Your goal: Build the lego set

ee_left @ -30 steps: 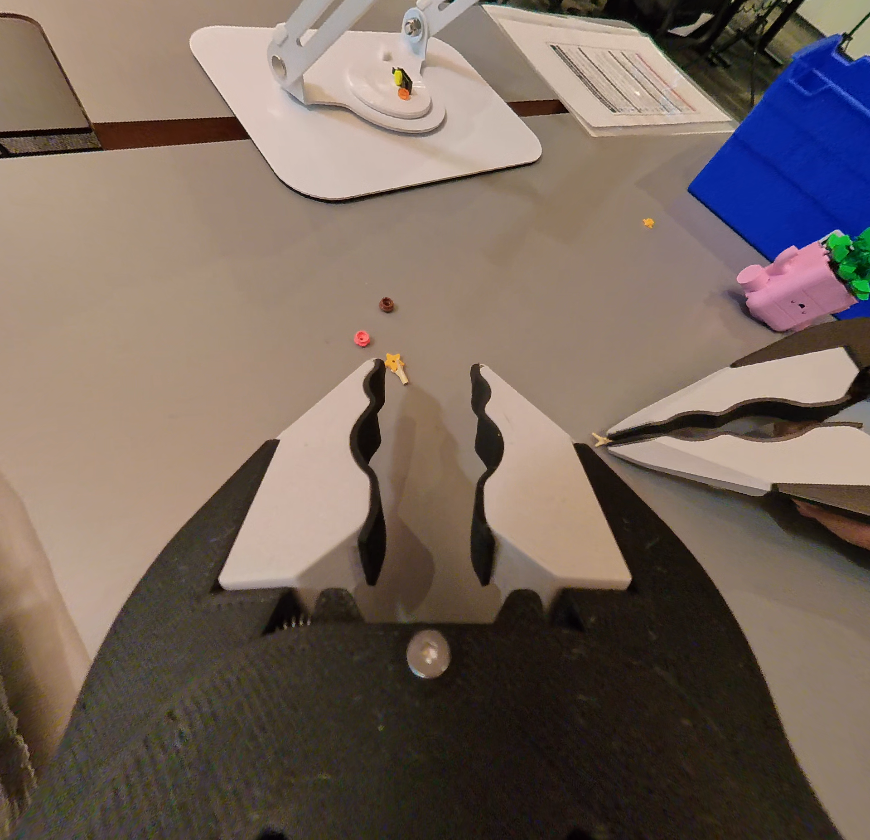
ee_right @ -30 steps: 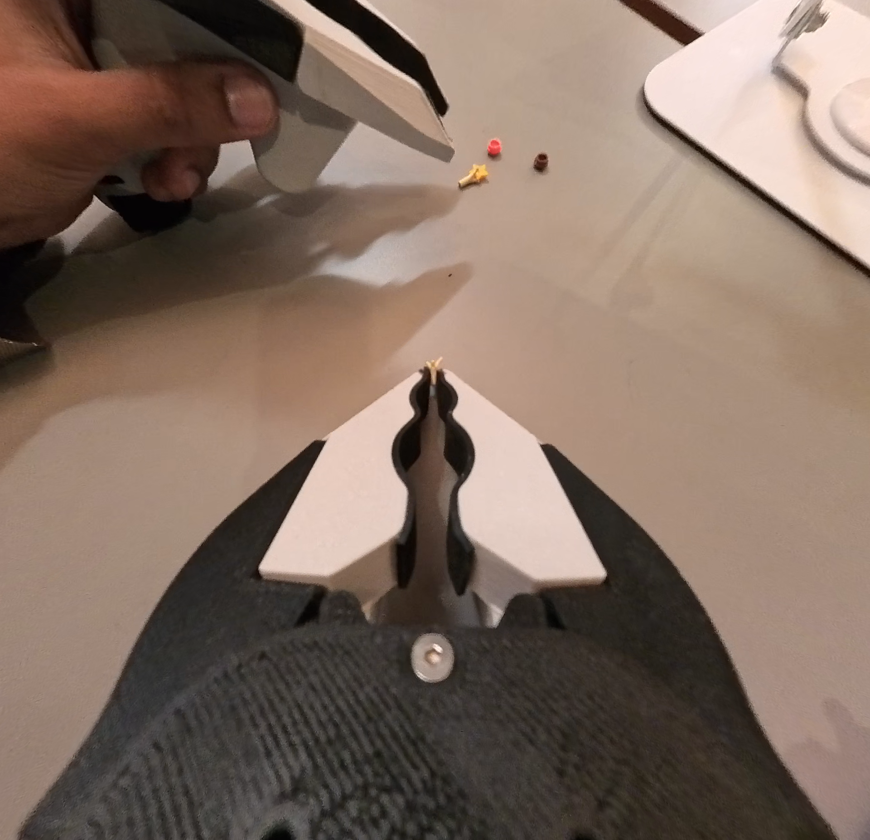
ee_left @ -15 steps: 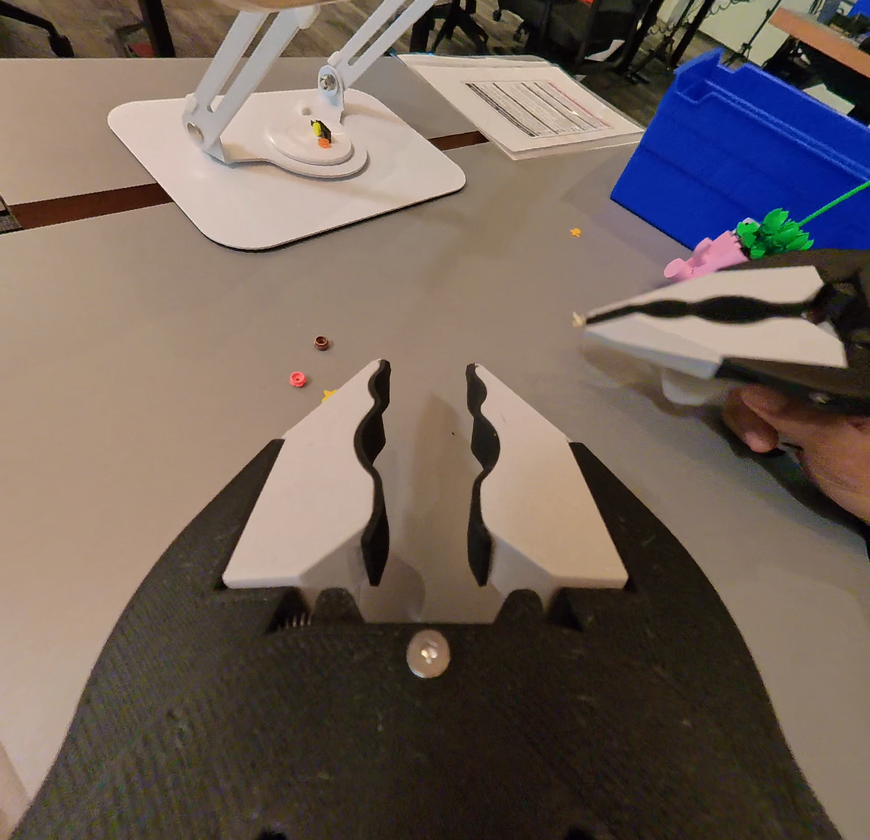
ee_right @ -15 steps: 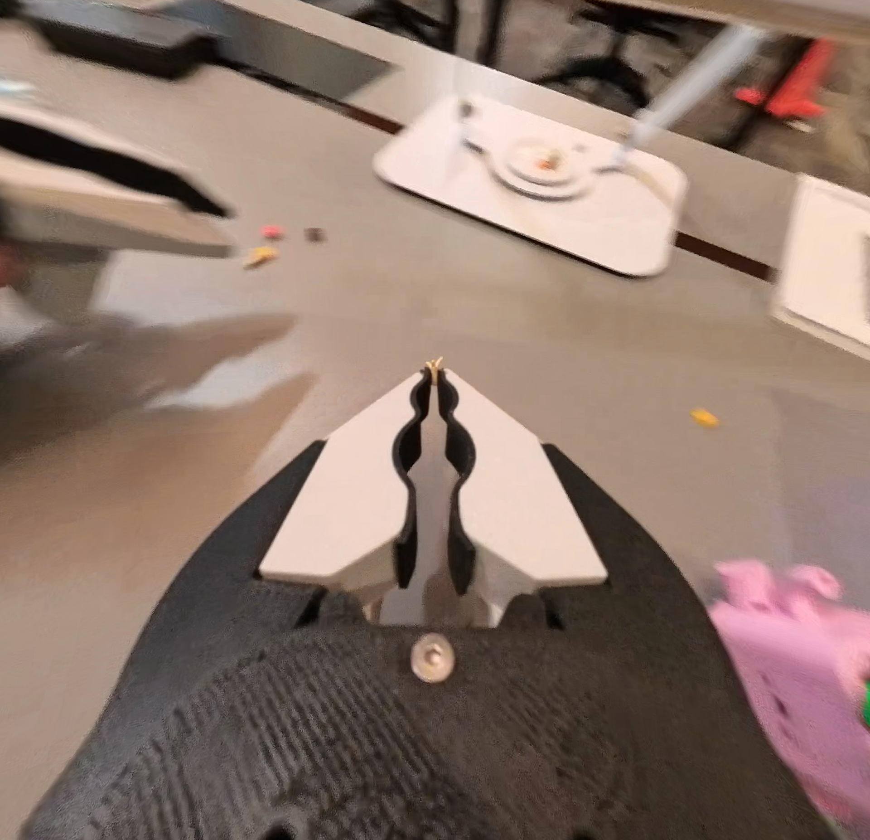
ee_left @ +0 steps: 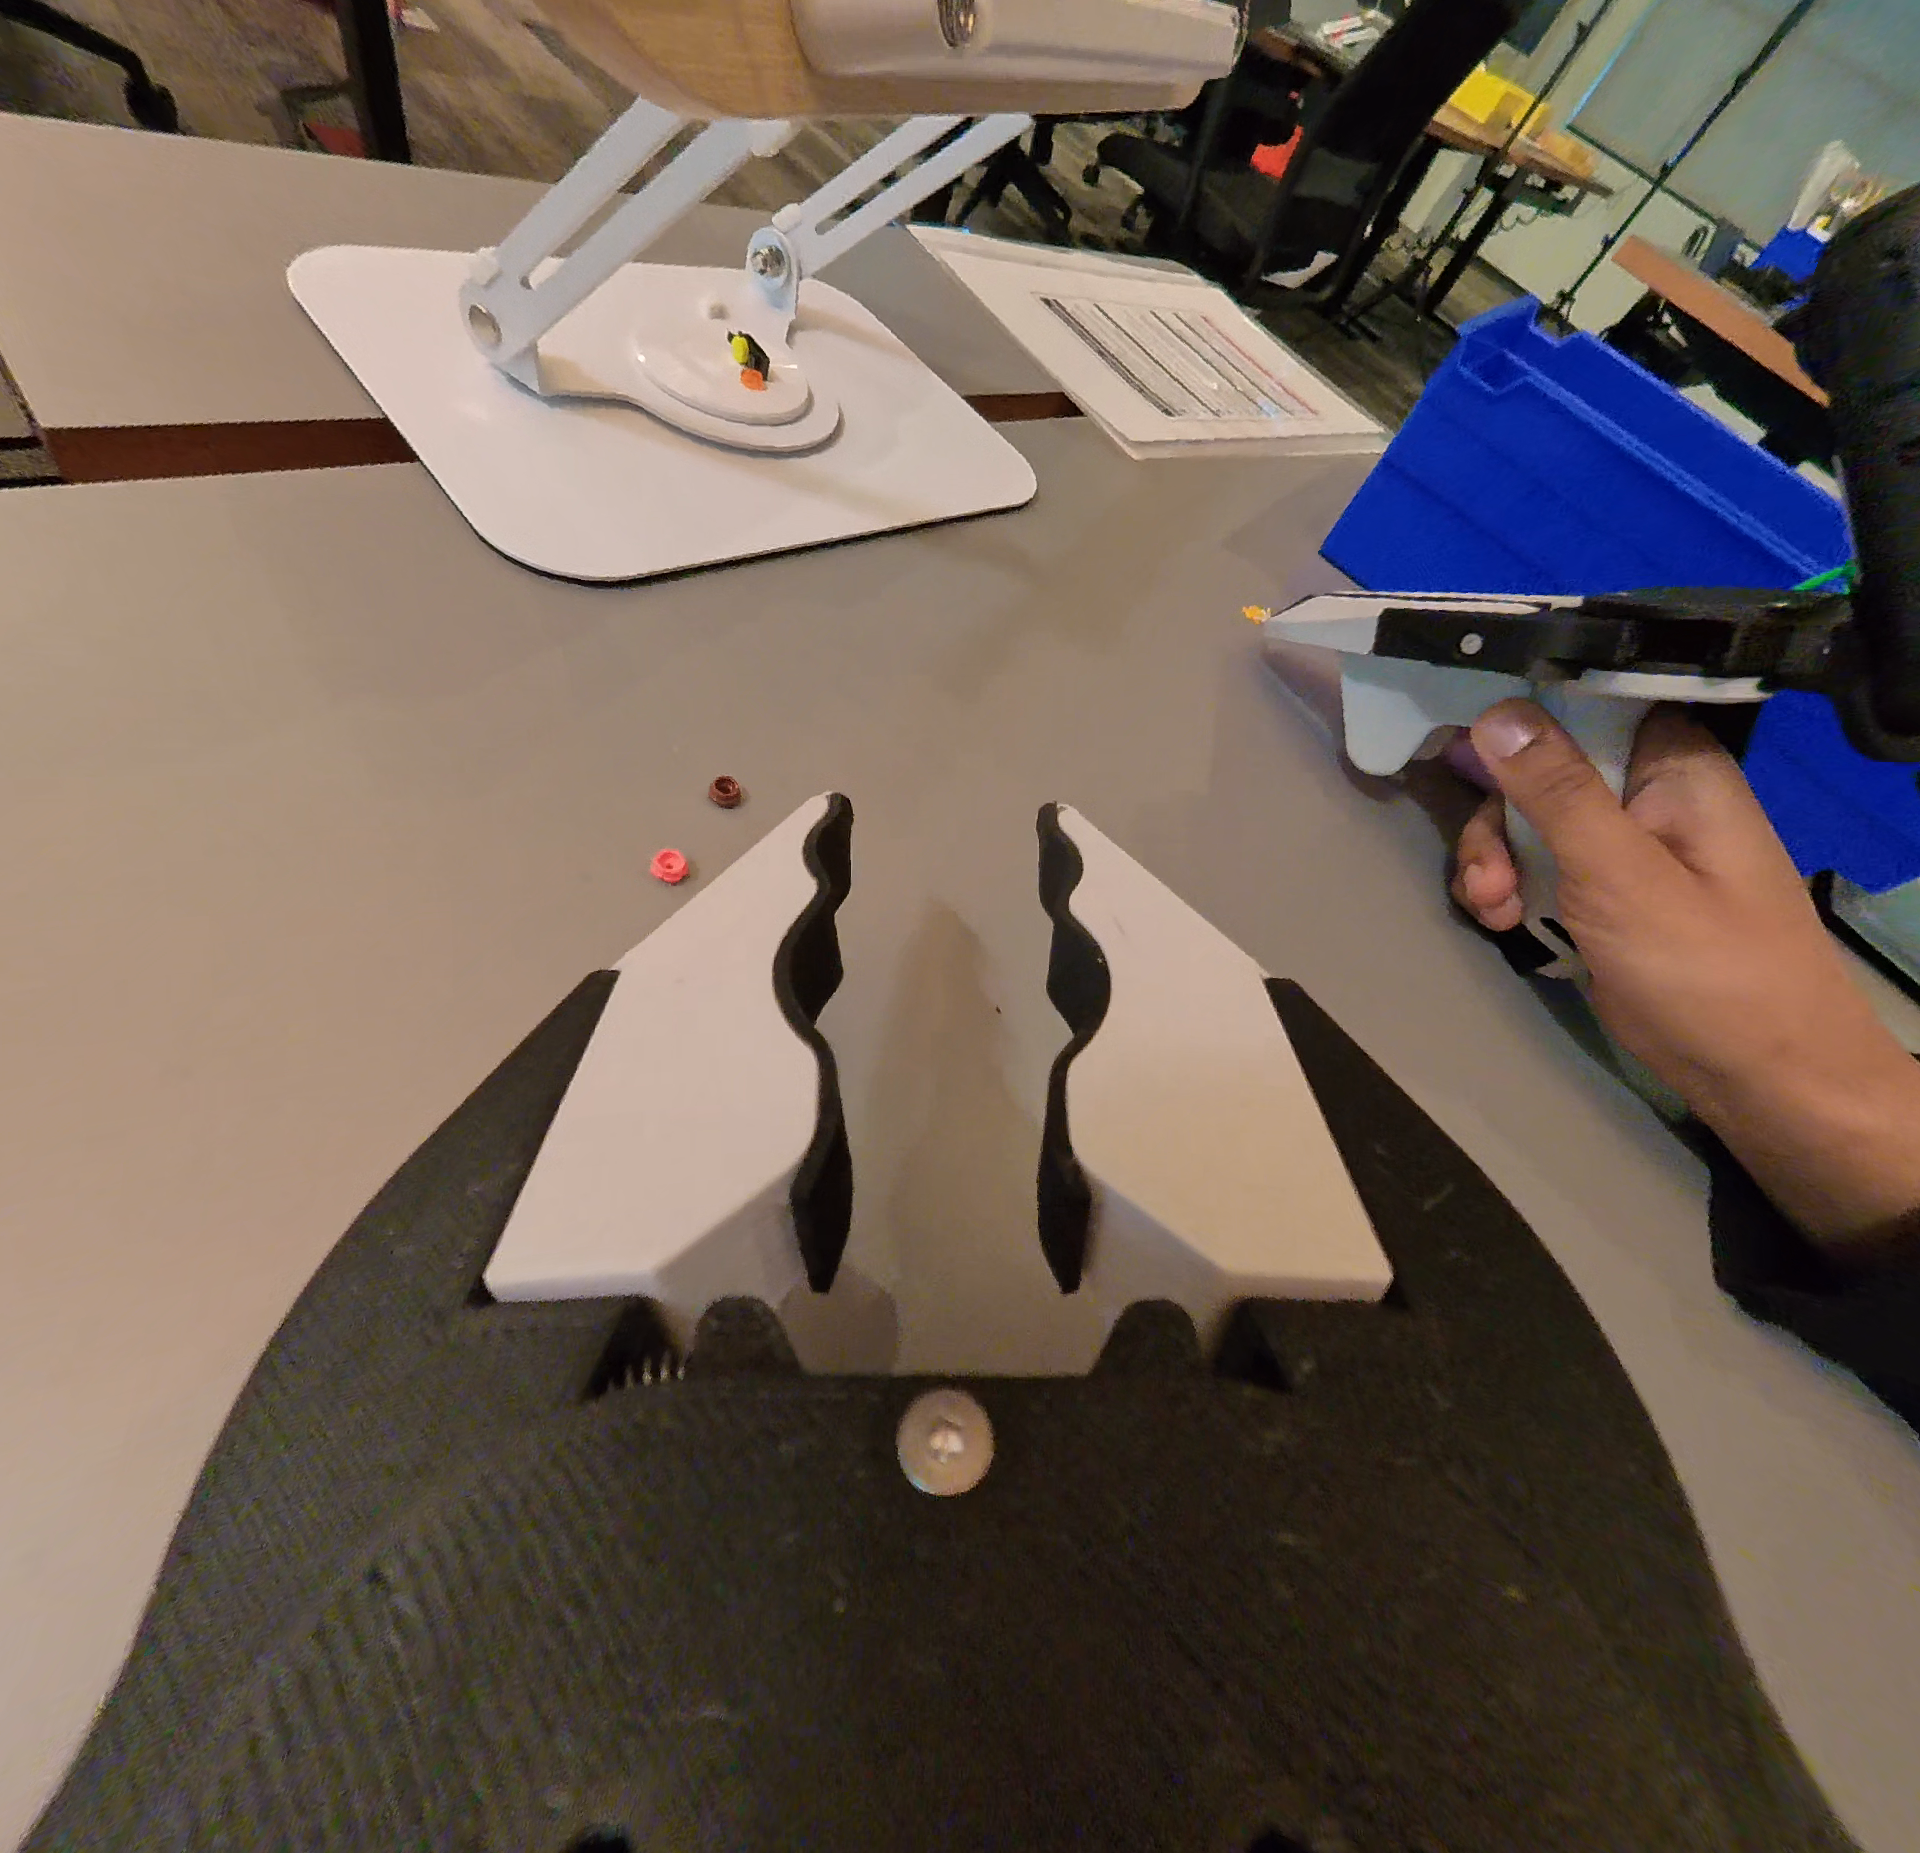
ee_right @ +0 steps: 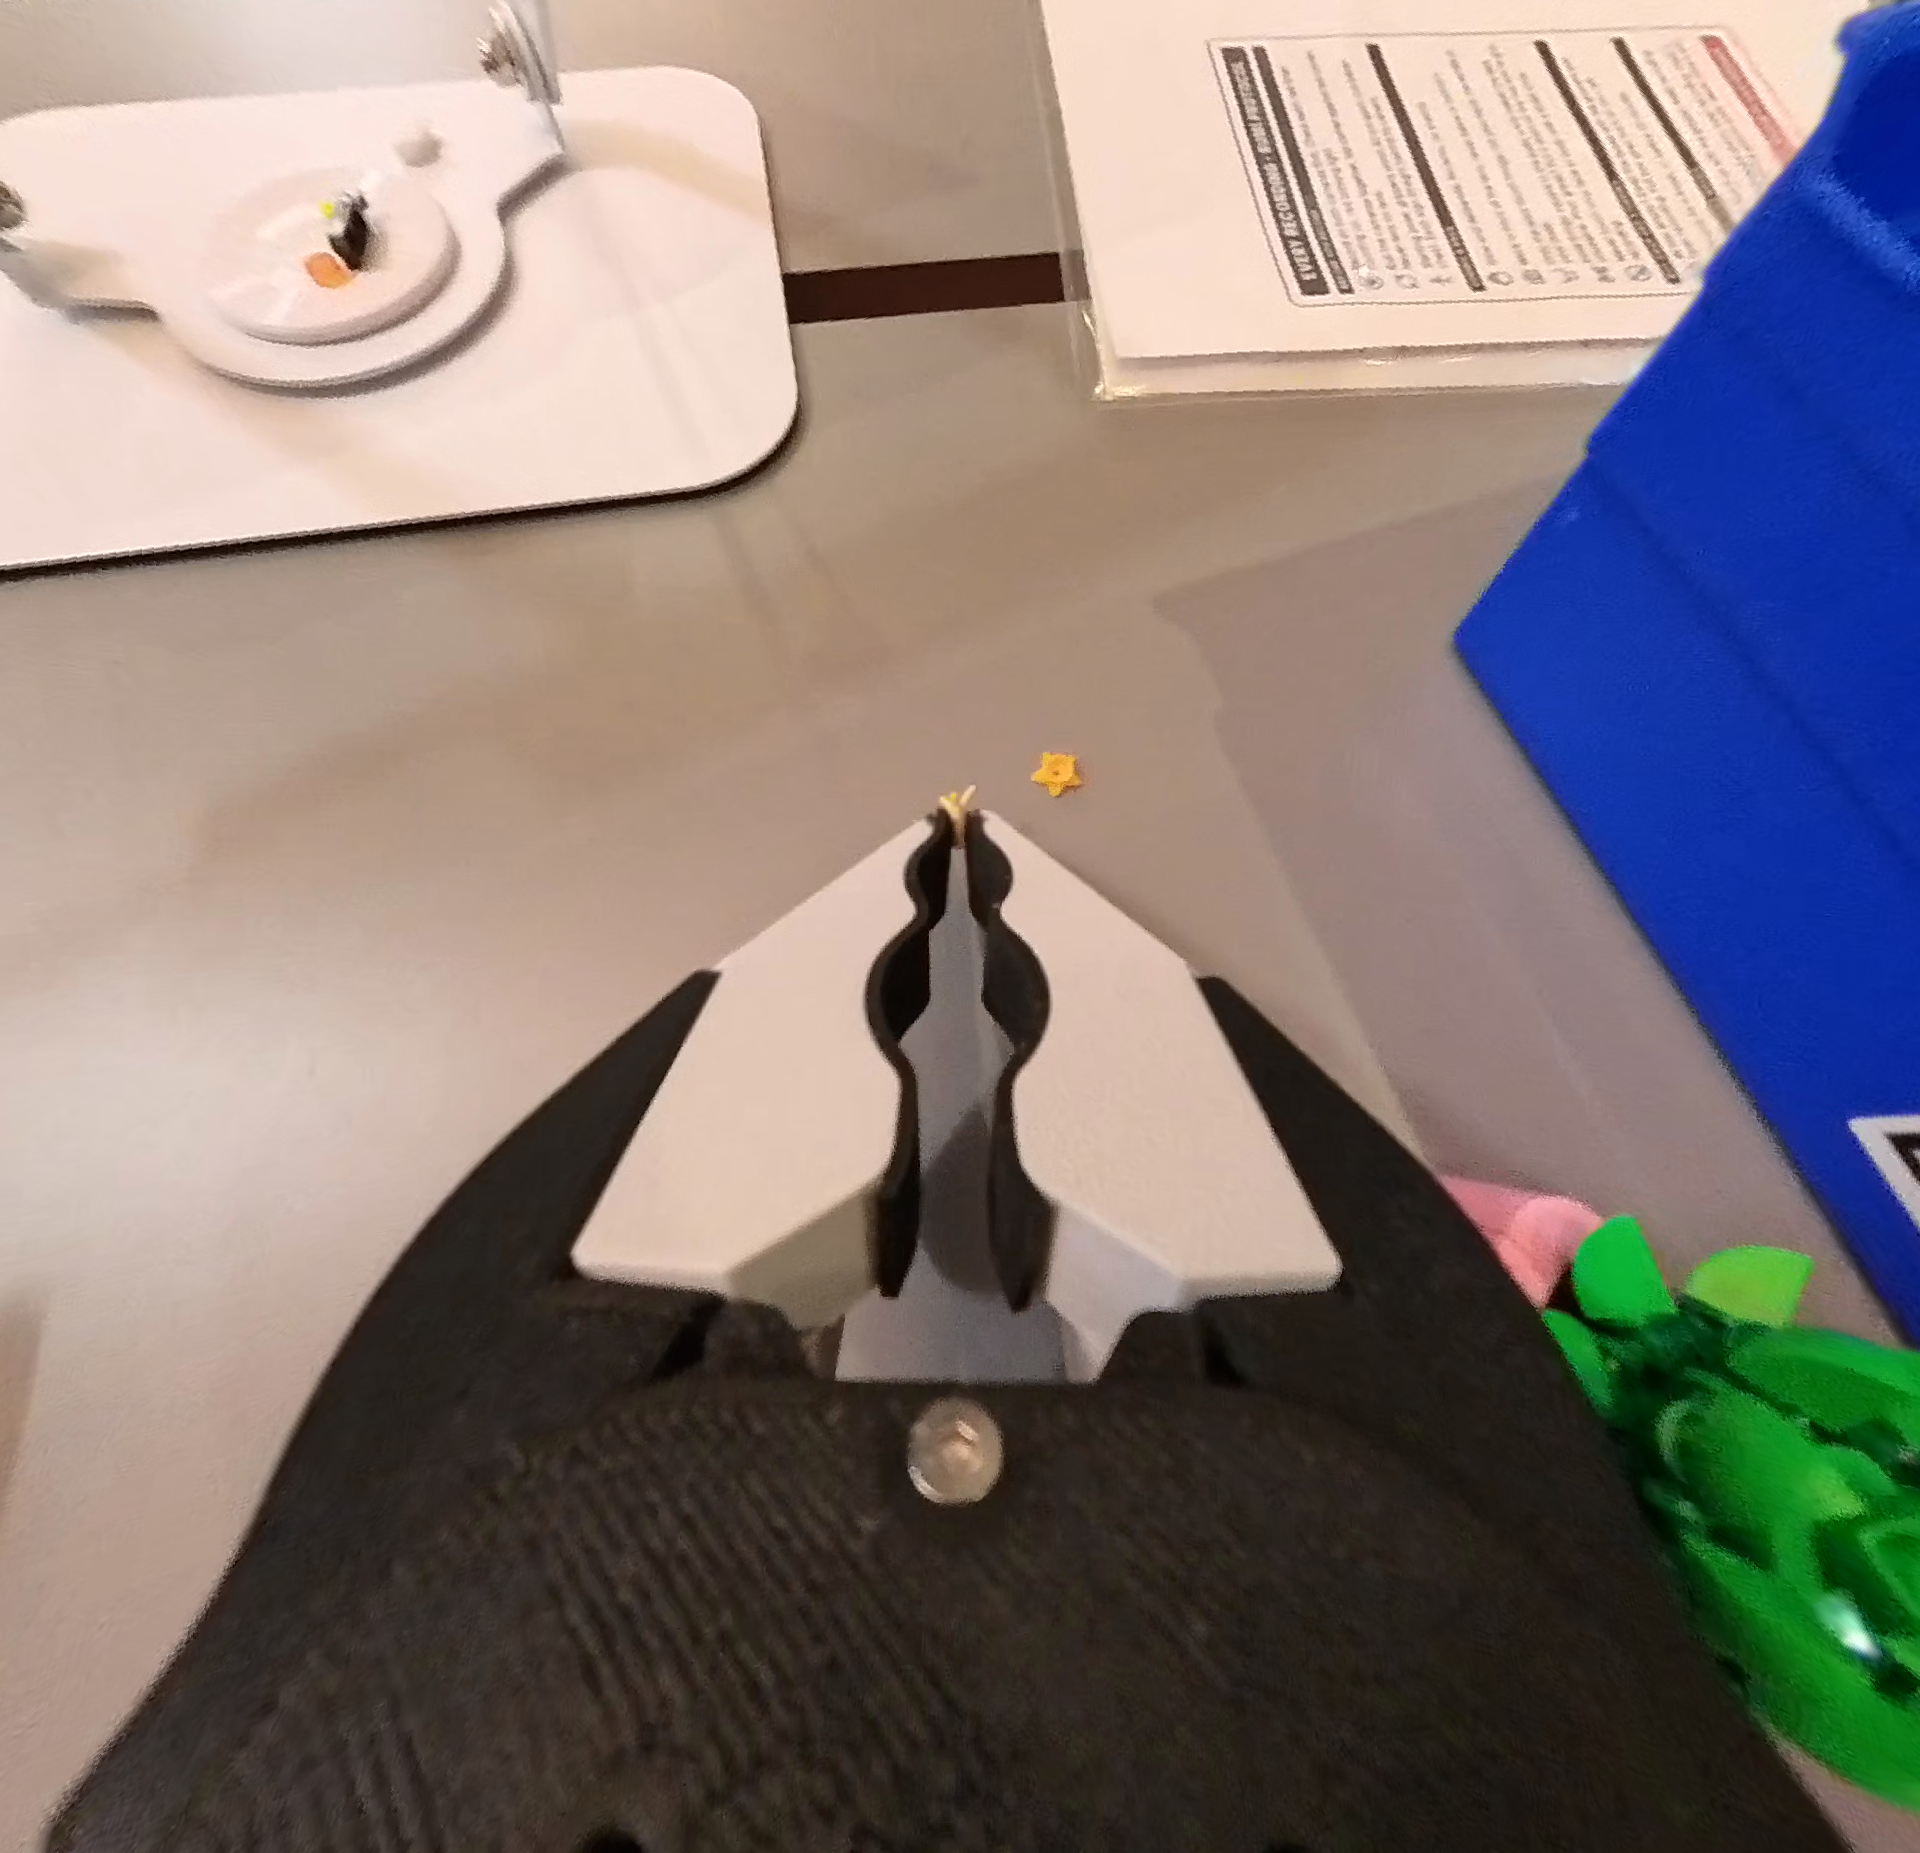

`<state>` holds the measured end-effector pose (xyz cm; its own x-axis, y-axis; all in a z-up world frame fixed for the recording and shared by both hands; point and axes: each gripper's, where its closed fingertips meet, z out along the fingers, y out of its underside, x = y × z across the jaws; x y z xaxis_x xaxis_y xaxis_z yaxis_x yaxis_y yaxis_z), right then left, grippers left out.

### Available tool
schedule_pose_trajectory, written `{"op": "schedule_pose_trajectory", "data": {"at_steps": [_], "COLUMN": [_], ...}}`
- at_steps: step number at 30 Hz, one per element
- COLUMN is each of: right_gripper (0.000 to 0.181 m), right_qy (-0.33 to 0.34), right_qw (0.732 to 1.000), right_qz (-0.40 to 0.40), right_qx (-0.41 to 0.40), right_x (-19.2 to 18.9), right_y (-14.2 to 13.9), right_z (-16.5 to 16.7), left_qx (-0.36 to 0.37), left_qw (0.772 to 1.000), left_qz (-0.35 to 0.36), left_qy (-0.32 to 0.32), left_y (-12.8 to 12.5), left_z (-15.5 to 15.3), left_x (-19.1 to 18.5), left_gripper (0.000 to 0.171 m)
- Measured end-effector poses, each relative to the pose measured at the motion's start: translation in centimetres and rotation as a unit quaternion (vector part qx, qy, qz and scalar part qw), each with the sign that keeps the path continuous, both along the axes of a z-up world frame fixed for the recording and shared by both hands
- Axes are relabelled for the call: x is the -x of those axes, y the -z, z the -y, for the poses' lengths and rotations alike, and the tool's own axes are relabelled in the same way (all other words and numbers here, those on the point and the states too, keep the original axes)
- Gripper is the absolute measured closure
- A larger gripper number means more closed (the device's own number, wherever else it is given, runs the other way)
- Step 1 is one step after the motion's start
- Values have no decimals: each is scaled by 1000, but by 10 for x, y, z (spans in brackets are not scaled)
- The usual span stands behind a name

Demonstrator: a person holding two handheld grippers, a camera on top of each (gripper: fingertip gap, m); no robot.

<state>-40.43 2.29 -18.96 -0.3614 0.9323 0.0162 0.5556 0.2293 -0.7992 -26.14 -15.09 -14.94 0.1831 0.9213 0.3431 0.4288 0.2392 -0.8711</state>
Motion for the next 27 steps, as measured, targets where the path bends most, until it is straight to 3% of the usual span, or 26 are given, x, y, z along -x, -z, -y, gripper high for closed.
{"op": "schedule_pose_trajectory", "data": {"at_steps": [3, 7, 10, 12, 14, 19, 23, 27], "right_gripper": [178, 163, 161, 155, 139, 140, 147, 152], "right_qy": [9, 2, -22, -84, -199, -363, -438, -436], "right_qw": [999, 998, 996, 991, 973, 924, 889, 885], "right_qz": [-5, -16, -57, -96, -114, -99, -128, -152], "right_qx": [-31, -67, -66, -38, 14, 66, 35, 53], "right_x": [2, 2, -4, -23, -64, -158, -190, -180], "right_y": [2, 3, -9, -23, -34, -39, -37, -47], "right_z": [-2, 1, 9, 33, 77, 157, 173, 159], "left_qx": [-11, -13, -2, 7, 13, 8, 14, 35], "left_qw": [1000, 1000, 1000, 1000, 999, 997, 994, 995], "left_qz": [5, -1, -2, -2, -4, -35, -64, -23], "left_qy": [1, -3, -11, -22, -34, -62, -90, -92], "left_y": [1, -1, -2, -2, -4, -16, -27, -15], "left_z": [1, 4, 10, 16, 23, 37, 49, 51], "left_x": [0, 0, -1, -2, -3, -7, -13, -16], "left_gripper": [136, 136, 136, 136, 136, 134, 140, 144]}}
